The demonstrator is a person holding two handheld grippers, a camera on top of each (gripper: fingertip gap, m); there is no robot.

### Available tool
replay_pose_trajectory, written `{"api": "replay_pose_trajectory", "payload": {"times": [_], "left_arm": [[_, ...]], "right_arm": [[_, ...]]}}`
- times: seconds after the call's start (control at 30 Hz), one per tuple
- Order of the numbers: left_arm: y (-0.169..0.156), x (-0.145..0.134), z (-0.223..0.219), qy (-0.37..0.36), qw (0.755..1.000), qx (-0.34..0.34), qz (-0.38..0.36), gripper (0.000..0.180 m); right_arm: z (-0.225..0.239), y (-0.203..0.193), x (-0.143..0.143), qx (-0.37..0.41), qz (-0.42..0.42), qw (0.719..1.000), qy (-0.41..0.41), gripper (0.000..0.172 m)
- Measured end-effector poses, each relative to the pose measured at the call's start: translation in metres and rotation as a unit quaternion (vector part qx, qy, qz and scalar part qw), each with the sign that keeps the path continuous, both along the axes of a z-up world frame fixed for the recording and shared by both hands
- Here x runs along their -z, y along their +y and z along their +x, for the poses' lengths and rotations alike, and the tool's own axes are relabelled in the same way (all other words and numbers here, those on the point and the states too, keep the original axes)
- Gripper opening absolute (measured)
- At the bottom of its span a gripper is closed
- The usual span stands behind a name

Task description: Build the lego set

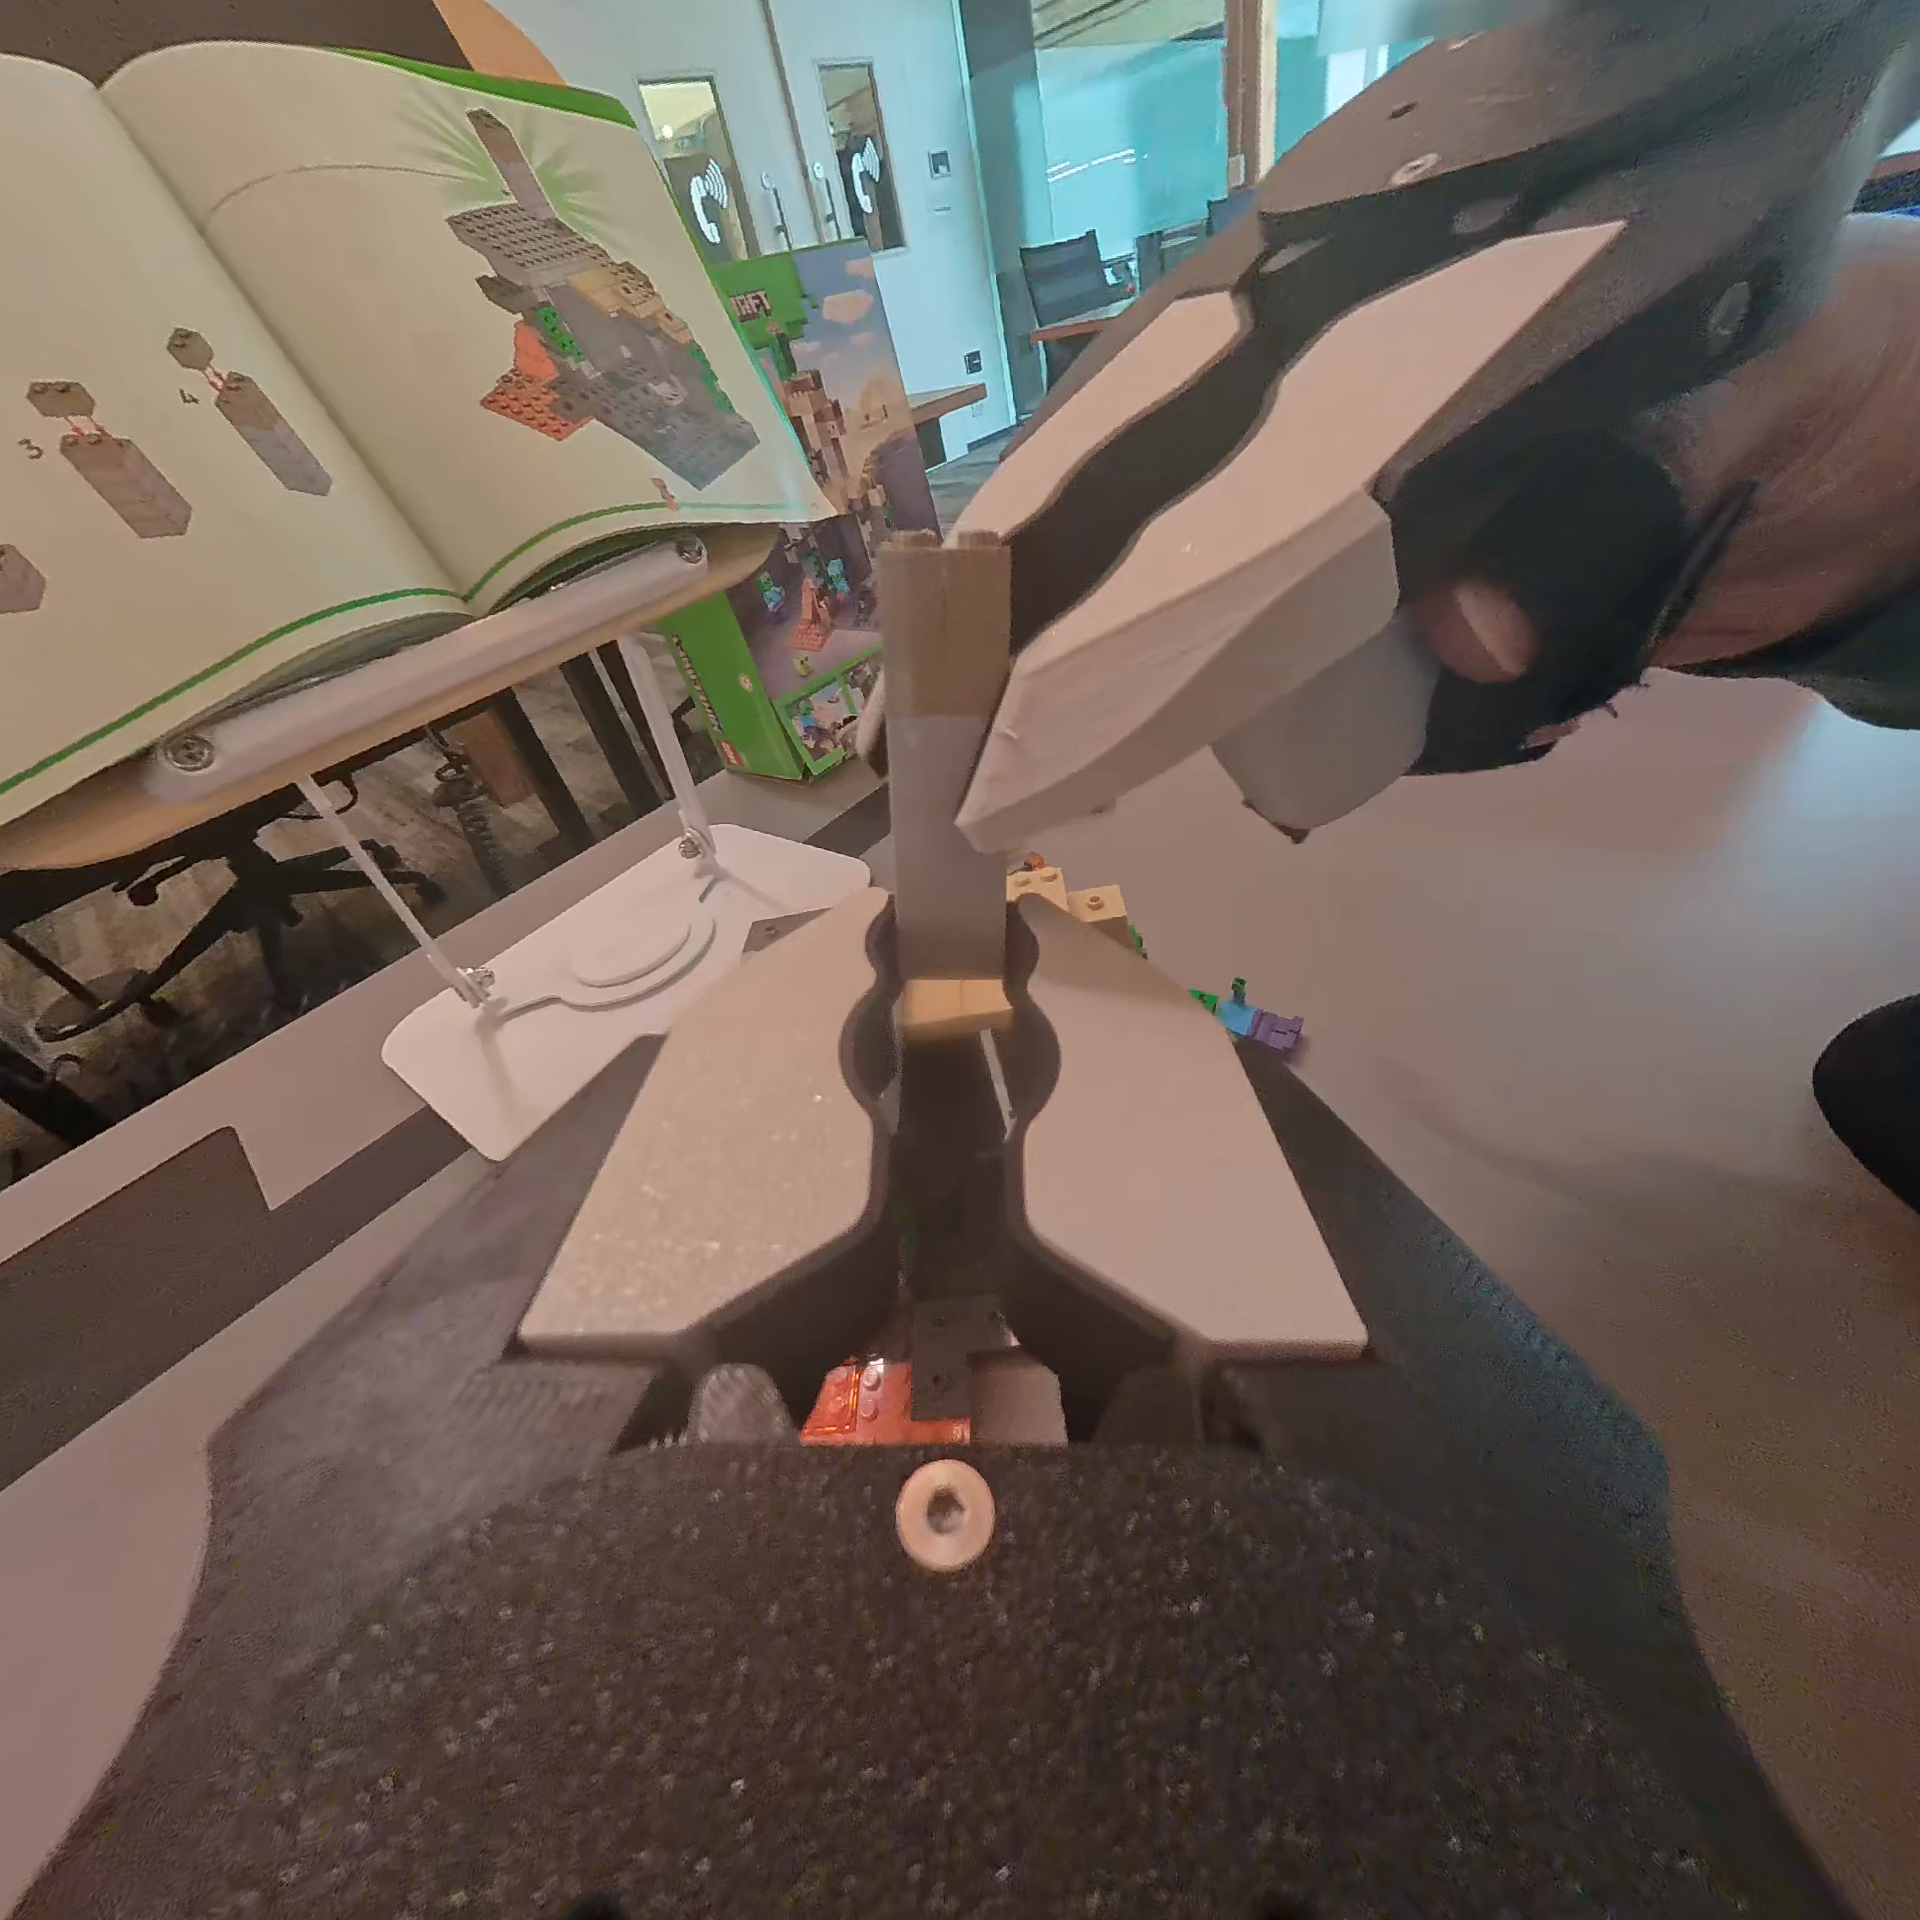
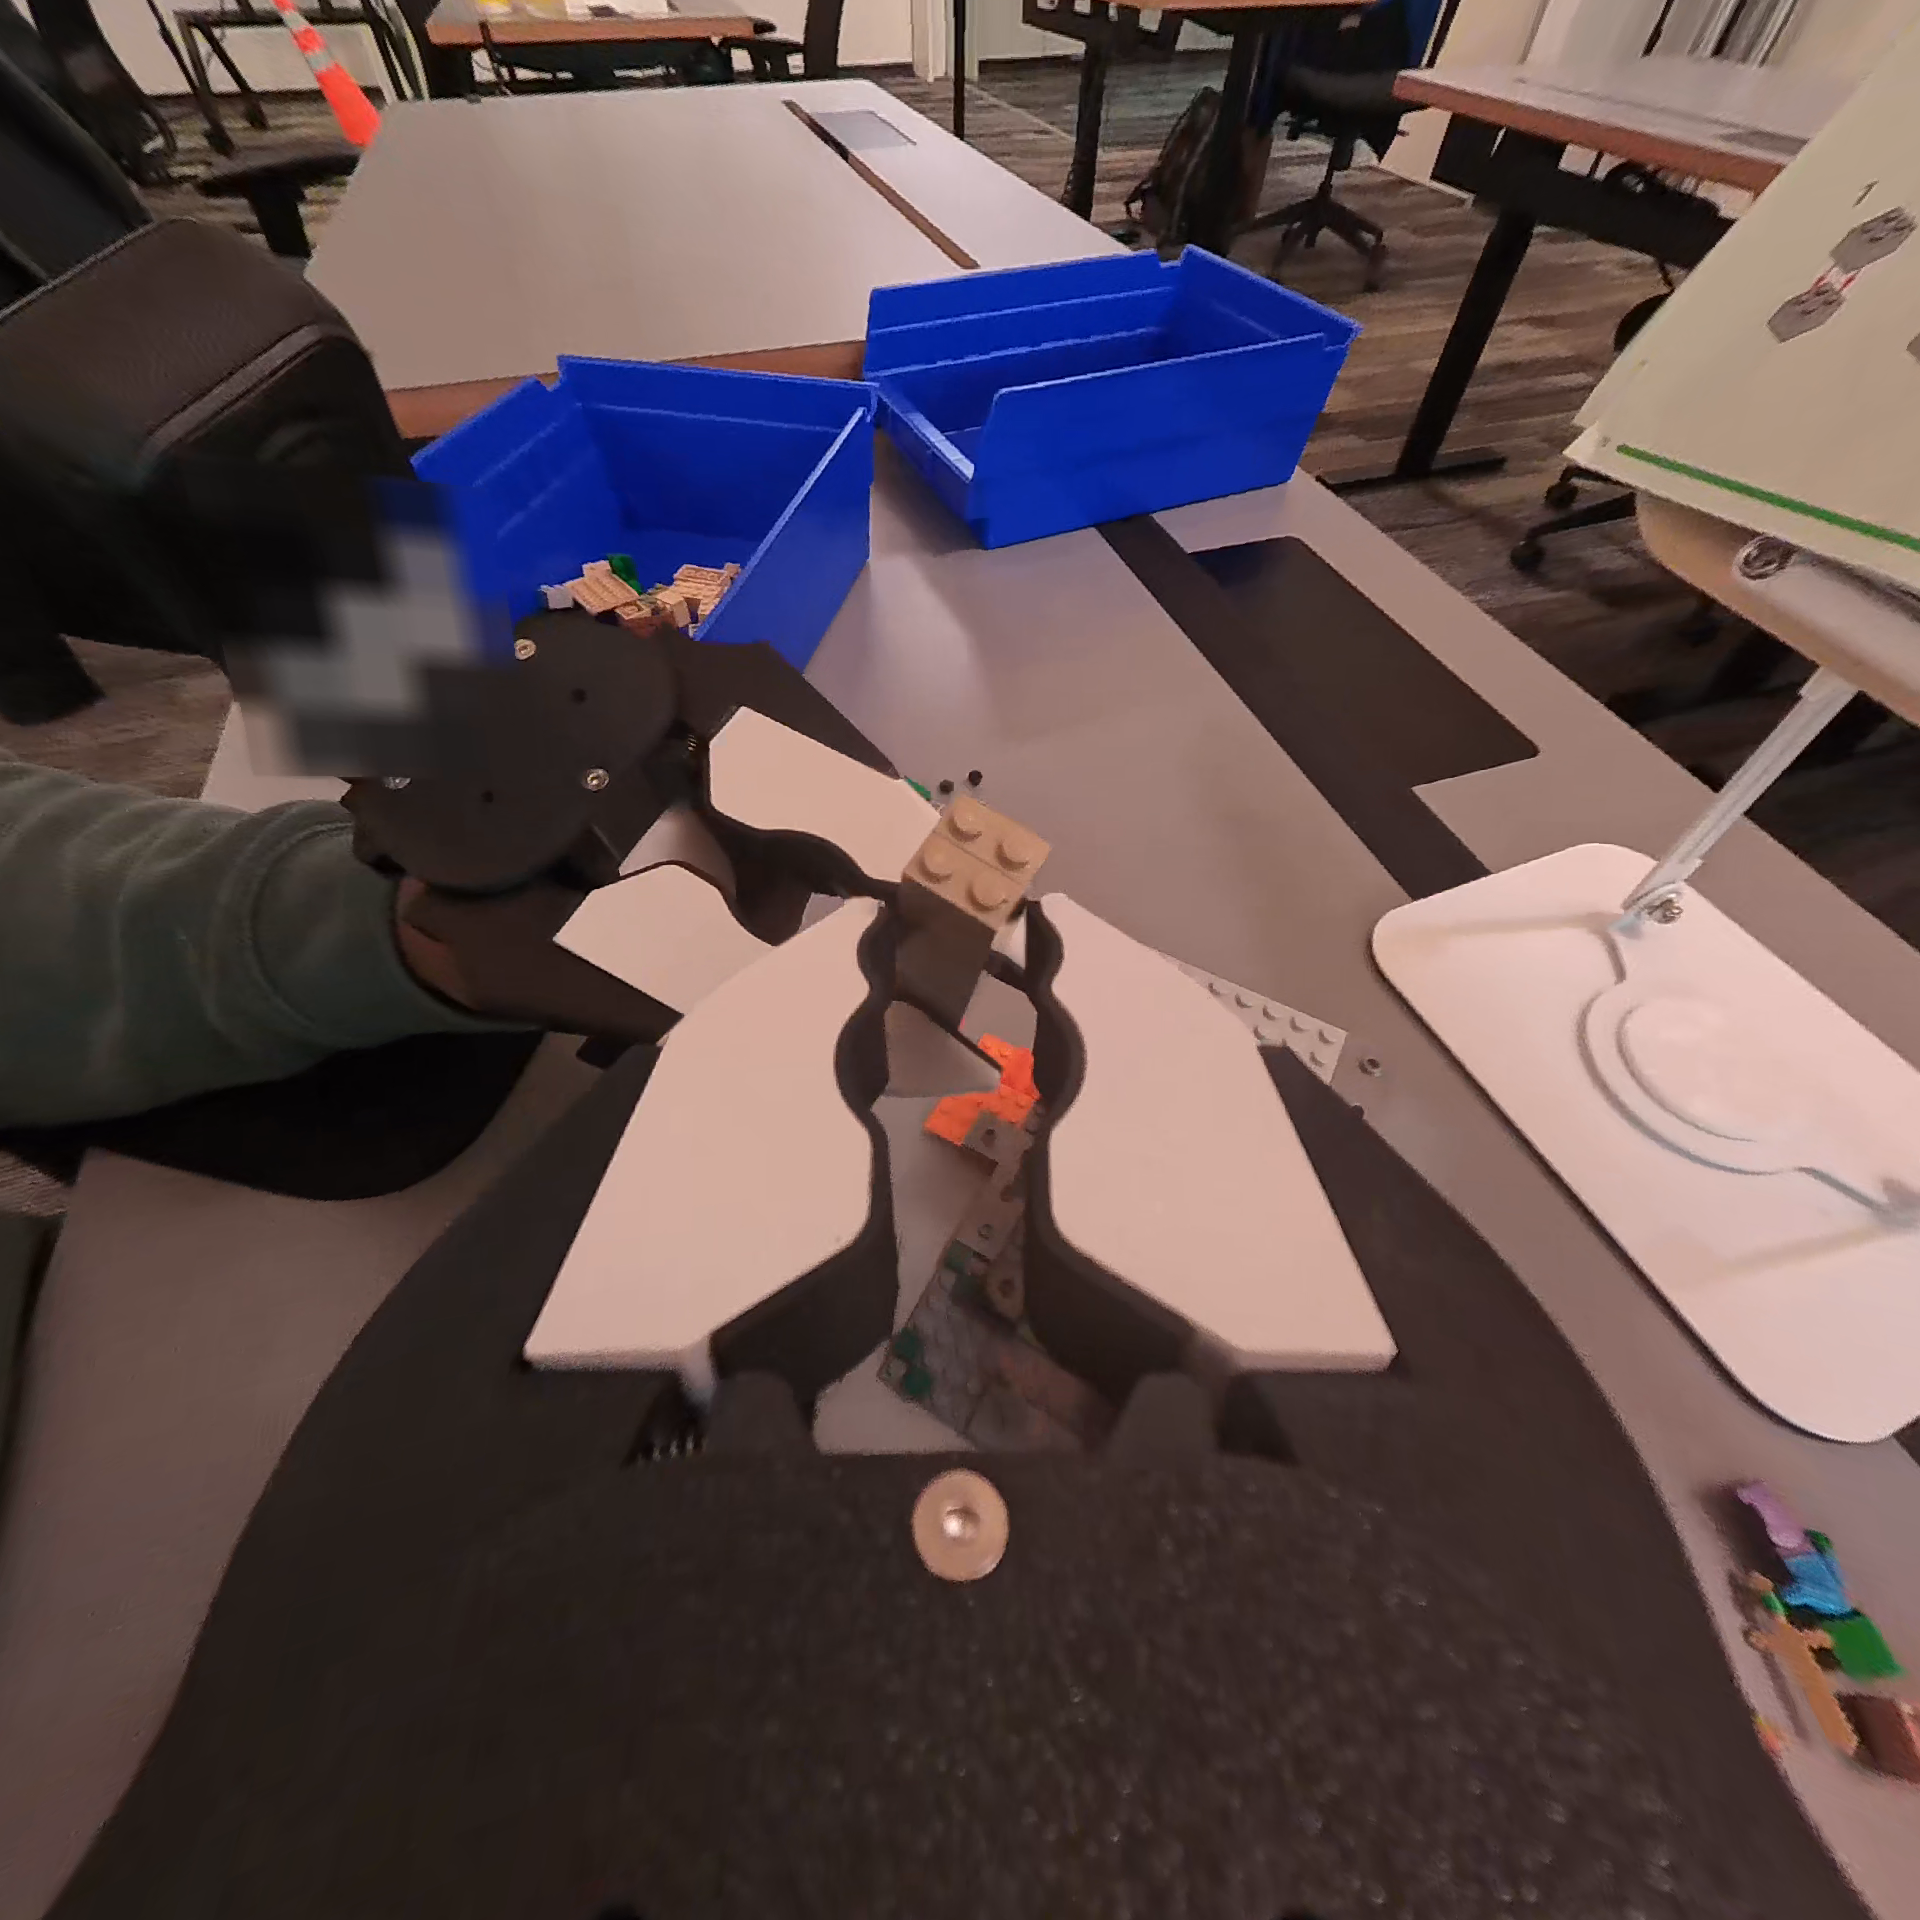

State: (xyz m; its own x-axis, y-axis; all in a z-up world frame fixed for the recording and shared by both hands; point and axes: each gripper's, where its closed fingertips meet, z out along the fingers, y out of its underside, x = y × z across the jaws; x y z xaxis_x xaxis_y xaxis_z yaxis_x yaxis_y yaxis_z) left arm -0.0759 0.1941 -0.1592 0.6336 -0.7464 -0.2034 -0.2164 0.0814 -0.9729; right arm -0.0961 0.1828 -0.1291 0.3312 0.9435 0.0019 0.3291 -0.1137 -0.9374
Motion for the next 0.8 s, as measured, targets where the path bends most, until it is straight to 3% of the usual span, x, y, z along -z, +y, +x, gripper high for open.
{"api": "replay_pose_trajectory", "payload": {"times": [0.17,0.33,0.53,0.7,0.8], "left_arm": [[-0.003,-0.001,0.004,-0.016,1.0,0.02,-0.009,0.017],[-0.011,-0.002,0.011,-0.028,0.998,0.057,-0.013,0.018],[-0.014,-0.001,0.018,-0.027,0.996,0.079,-0.015,0.017],[-0.008,0.002,0.017,-0.03,0.997,0.069,-0.022,0.02],[0.001,0.006,0.008,-0.027,0.998,0.045,-0.032,0.038]], "right_arm": [[0.0,0.001,-0.001,-0.037,0.025,0.999,-0.007,0.03],[0.004,-0.01,-0.004,-0.142,0.092,0.985,-0.021,0.031],[0.01,-0.018,-0.005,-0.231,0.092,0.968,-0.041,0.023],[0.011,-0.014,-0.002,-0.244,0.074,0.967,-0.015,0.021],[0.014,0.0,-0.007,-0.224,0.074,0.972,0.009,0.021]]}}
